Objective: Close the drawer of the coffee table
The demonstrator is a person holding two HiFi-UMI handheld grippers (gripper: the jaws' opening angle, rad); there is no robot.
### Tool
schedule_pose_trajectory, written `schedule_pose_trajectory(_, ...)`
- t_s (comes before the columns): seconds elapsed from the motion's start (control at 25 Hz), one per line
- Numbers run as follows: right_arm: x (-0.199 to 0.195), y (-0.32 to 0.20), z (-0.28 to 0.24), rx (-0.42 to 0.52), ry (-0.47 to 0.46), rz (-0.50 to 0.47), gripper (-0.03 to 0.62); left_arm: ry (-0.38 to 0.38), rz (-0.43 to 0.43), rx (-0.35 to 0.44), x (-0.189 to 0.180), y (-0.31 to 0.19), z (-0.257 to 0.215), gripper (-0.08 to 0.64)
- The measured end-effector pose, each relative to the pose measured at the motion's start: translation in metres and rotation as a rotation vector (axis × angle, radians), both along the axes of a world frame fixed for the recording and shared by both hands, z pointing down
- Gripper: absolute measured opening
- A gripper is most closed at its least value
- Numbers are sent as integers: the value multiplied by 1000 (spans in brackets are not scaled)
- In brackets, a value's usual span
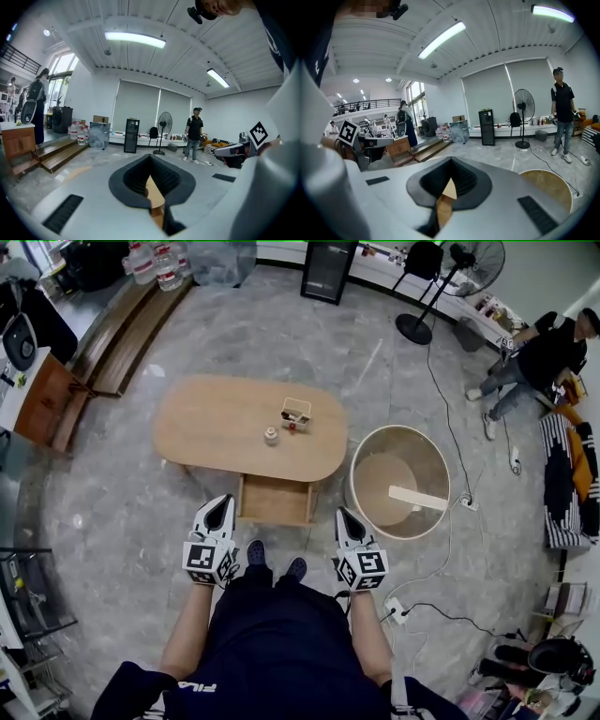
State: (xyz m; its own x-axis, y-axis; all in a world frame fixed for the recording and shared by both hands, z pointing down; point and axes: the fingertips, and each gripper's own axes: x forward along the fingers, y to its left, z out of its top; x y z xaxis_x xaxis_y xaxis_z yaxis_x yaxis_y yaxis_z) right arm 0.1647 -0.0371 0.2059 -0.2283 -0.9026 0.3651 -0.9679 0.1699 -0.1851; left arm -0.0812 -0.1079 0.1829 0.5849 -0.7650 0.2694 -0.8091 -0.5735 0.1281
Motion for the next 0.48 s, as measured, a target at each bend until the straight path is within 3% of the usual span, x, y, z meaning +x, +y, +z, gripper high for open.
schedule_pose_trajectory(0.2, 13, 9, 13, -23, -17, -22, 26, -24, -28, 0, 10, 13, 6, 25)
schedule_pose_trajectory(0.48, 5, 5, 37, -63, -10, -47, 26, -51, -57, -55, -8, 20, 38, 25)
